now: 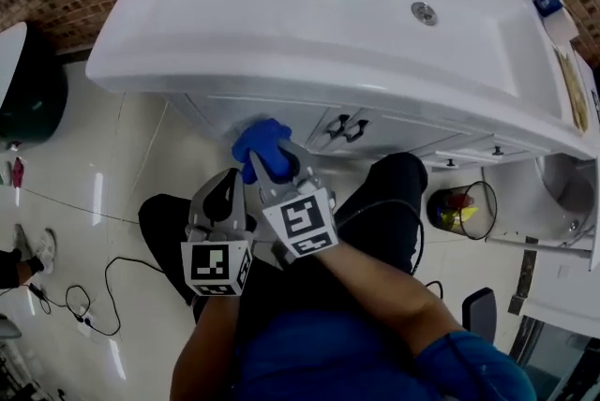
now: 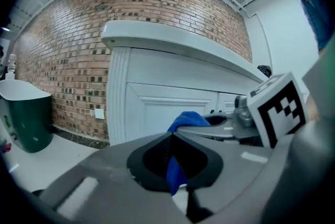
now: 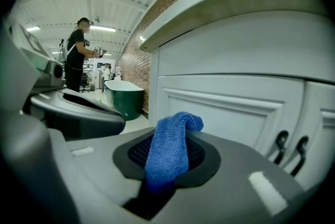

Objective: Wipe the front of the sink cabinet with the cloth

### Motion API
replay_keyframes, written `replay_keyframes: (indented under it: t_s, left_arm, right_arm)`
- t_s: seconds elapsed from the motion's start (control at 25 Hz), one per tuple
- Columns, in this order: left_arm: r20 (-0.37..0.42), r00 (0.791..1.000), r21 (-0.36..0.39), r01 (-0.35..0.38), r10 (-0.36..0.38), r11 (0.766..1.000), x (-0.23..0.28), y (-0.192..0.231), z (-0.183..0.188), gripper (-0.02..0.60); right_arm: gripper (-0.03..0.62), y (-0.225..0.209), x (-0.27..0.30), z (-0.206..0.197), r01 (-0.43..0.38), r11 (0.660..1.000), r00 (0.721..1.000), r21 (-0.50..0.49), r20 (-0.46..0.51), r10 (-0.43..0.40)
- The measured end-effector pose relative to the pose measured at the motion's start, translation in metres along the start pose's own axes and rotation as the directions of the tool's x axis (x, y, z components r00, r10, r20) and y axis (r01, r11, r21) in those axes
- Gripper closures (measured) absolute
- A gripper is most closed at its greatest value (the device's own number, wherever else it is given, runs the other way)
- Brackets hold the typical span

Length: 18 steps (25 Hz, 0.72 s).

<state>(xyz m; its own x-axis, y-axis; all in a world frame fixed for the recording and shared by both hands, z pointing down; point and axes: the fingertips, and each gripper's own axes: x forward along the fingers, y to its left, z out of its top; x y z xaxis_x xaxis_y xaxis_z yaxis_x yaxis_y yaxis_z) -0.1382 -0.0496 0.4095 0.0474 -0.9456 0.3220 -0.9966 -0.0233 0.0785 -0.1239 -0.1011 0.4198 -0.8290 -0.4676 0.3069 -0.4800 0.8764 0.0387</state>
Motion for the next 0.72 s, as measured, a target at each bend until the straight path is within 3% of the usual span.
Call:
replay_keyframes:
  t_s: [0.2,0.36,0.52,0.72]
  left_arm:
    - [0.007,0.988,0.046,0.154,-0.154,0.987,0.047,-0.069,0.007,0.58]
    - [-0.012,0.959,0.105,0.281,-0.282,0.954,0.076,-0.135,0.01,0.58]
    - [-0.041,0.922,0.133,0.388,-0.386,0.912,0.1,-0.197,0.006,0.58]
    - [-0.086,0.869,0.154,0.495,-0.487,0.855,0.119,-0.264,-0.01,0.58]
  right_arm:
    - [0.511,-0.058,-0.059,-0.029,0.158,0.986,0.987,0.05,-0.045,-0.156]
    - [0.511,-0.112,-0.109,-0.055,0.297,0.95,0.953,0.093,-0.093,-0.289]
    - [0.511,-0.166,-0.164,-0.084,0.443,0.886,0.893,0.138,-0.154,-0.423]
    - [0.51,-0.228,-0.229,-0.118,0.61,0.766,0.791,0.2,-0.213,-0.574]
